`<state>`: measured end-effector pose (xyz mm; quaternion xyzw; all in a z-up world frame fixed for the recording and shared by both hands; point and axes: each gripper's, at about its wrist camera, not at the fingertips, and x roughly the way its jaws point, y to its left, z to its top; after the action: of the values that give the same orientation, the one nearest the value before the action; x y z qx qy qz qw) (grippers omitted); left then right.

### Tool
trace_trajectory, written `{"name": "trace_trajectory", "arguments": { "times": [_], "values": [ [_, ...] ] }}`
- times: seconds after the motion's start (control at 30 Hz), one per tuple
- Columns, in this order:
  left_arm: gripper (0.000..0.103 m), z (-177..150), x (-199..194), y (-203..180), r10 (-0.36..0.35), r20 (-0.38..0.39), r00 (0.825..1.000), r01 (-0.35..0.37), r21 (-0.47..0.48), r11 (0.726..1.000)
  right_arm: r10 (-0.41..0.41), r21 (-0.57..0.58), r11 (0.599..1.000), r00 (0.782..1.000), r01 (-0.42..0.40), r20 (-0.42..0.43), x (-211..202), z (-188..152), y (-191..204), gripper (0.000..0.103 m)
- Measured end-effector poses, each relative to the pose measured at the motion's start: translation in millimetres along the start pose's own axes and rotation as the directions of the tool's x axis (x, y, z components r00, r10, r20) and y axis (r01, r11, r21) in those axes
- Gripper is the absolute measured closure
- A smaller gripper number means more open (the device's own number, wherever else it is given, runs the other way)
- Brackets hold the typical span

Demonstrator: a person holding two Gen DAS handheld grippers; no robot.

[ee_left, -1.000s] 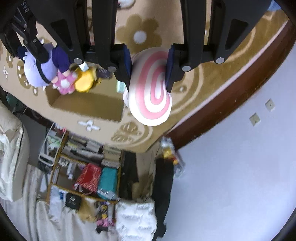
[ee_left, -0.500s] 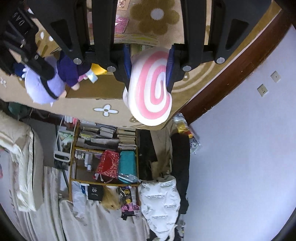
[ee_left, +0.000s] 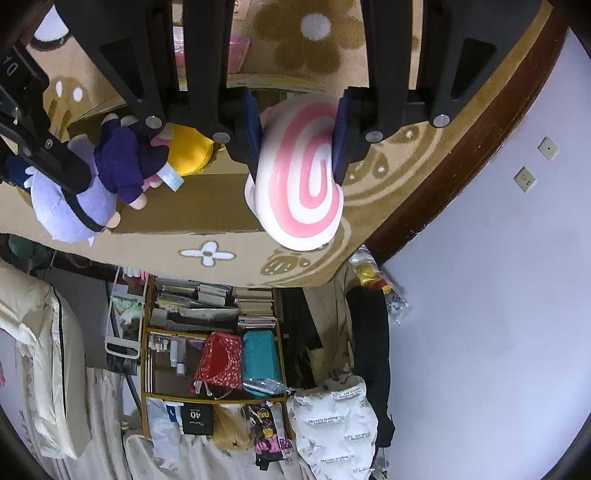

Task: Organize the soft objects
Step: 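Lower pink swirl cushion into box with left tool while right tool drops doll in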

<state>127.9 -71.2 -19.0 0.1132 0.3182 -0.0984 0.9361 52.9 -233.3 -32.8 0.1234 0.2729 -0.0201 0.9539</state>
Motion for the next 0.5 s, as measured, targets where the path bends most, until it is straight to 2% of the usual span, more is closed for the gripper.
{"name": "trace_trajectory", "arguments": {
  "times": [0.33,0.5],
  "values": [
    [0.071,-7.6,26.2,-0.8,-0.015,-0.038,0.999,0.015,0.003,1.0,-0.003,0.038,0.999,0.999,0.004,-0.034,16.9,-5.0,-13.6,0.05],
    [0.068,-13.3,35.4,-8.4,-0.012,-0.056,0.998,0.014,0.034,0.999,0.005,0.054,0.999,0.998,-0.001,-0.065,26.2,-9.1,-16.6,0.049]
  ]
}}
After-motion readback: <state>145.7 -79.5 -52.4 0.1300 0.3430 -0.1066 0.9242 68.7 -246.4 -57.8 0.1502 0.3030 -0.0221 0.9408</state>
